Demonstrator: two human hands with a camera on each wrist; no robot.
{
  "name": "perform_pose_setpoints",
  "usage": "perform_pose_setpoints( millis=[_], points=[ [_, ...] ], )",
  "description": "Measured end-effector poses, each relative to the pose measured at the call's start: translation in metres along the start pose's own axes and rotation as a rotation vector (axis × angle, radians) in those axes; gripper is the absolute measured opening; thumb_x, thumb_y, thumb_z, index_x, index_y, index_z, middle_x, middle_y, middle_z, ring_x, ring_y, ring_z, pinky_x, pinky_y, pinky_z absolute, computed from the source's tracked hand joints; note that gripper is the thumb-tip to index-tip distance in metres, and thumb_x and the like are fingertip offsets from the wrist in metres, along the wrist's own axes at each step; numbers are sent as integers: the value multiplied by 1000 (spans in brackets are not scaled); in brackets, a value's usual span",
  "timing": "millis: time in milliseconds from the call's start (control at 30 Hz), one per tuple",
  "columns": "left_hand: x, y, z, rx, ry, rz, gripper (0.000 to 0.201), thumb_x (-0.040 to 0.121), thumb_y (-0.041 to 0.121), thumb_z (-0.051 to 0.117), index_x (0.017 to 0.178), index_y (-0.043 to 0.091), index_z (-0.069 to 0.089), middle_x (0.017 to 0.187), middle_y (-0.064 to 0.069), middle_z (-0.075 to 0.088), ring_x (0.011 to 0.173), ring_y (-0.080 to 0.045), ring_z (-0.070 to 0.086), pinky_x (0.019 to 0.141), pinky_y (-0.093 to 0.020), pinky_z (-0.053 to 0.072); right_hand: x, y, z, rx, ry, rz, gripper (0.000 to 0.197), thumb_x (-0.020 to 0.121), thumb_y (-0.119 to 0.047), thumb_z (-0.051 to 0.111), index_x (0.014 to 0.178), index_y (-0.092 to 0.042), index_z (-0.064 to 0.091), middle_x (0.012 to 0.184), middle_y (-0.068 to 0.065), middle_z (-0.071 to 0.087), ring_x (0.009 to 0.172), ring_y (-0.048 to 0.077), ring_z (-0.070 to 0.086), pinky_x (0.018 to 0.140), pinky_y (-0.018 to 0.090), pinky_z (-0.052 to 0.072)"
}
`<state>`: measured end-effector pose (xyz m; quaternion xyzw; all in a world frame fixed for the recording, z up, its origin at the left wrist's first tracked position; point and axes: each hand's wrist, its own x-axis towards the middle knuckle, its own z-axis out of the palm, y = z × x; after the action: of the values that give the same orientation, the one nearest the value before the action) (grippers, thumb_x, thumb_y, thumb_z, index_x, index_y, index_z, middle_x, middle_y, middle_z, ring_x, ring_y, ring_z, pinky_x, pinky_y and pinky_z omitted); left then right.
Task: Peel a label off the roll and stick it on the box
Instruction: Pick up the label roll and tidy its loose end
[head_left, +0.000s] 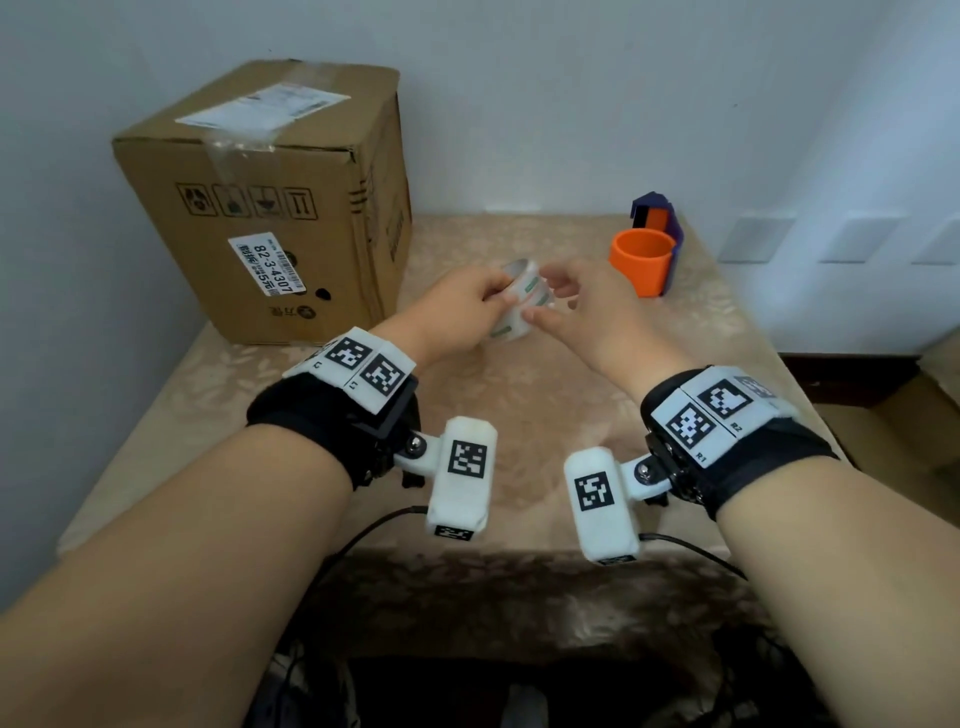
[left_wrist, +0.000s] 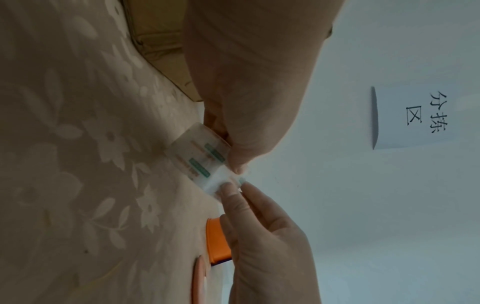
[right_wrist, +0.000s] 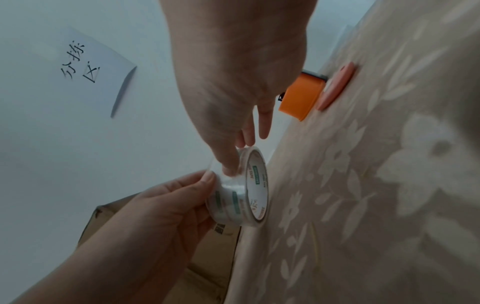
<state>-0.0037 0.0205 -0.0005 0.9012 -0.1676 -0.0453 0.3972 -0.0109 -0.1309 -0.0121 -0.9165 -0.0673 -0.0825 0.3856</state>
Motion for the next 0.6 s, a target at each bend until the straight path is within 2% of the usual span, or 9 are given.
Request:
perform_pose_setpoints(
  millis=[100, 200, 267, 367, 500, 600],
  points=[
    [-5, 2, -1, -59, 27, -11, 27, 96, 14, 47, 111, 1, 65, 110, -20, 68, 103, -32, 62, 94, -44, 47, -3, -4, 0, 3, 8, -18, 45, 84, -19, 67, 126, -12, 53, 125, 8, 57, 111, 17, 55, 92, 28, 43],
    [-7, 2, -3, -124, 46, -32, 25, 96, 14, 49, 113, 4, 64, 111, -15, 68, 95, -20, 62, 84, -31, 49, -5, -4, 0, 44, -3, -21, 45, 84, -20, 67, 126, -12, 53, 124, 6, 56, 108, 13, 54, 89, 24, 42],
    [-10, 2, -5, -180, 19, -28, 25, 96, 12, 49, 115, 5, 64, 111, -14, 68, 93, -15, 61, 80, -22, 48, -5, -4, -1, 103, -49, -2, 54, 81, -23, 71, 129, -12, 49, 121, 2, 55, 108, 11, 52, 88, 22, 40],
    [-14, 2, -8, -176, -38, -9, 26, 96, 9, 47, 115, 2, 64, 109, -16, 68, 90, -15, 60, 77, -17, 47, -5, -2, 1, 146, -86, 20, 65, 75, -24, 76, 131, -11, 46, 114, -2, 51, 104, 10, 50, 85, 20, 38],
    [-14, 0, -12, -186, -60, -28, 28, 97, 10, 45, 116, 0, 64, 114, -19, 68, 95, -17, 61, 72, -10, 46, -3, -3, 2, 142, -70, 9, 61, 72, -20, 79, 124, -11, 49, 108, 0, 52, 97, 11, 50, 77, 15, 42],
    [-14, -2, -13, -195, -58, -40, 28, 97, 11, 46, 117, 2, 64, 115, -17, 68, 93, -15, 62, 72, -8, 45, -3, -6, 1, 140, -76, 7, 59, 71, -17, 80, 122, -10, 50, 105, 0, 51, 96, 12, 49, 87, 24, 45]
  ],
)
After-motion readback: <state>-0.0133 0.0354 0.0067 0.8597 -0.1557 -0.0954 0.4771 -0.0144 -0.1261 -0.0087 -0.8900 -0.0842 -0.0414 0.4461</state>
